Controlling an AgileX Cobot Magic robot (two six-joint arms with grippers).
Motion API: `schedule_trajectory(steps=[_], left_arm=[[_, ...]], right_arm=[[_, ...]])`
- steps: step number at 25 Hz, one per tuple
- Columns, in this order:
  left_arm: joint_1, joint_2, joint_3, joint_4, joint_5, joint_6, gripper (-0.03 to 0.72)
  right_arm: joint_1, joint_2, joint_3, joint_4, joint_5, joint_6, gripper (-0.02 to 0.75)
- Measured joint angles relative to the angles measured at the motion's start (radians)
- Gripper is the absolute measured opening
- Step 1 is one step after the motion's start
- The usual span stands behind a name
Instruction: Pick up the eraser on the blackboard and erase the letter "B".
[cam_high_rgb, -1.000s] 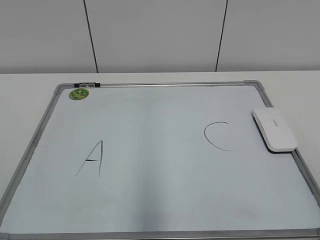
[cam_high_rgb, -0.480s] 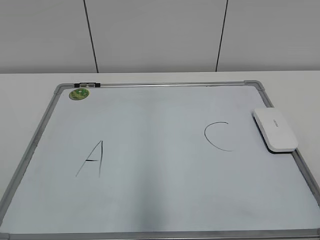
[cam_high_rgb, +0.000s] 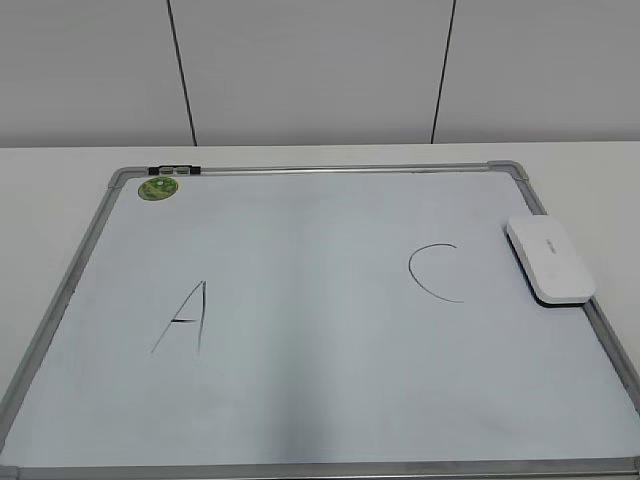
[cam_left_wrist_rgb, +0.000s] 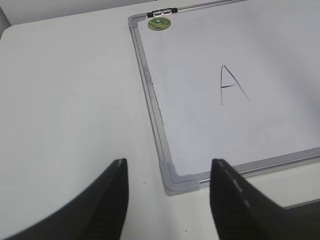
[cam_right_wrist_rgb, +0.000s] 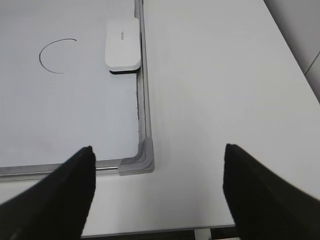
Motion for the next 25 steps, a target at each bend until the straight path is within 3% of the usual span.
schedule_trajectory(steps=[7,25], left_arm=[[0.0,0.0,0.0,0.0,0.0,0.0,0.384],[0.0,0.0,0.0,0.0,0.0,0.0,0.266]], right_arm=[[0.0,0.0,0.0,0.0,0.0,0.0,0.589],[0.0,0.0,0.0,0.0,0.002,0.0,0.589]])
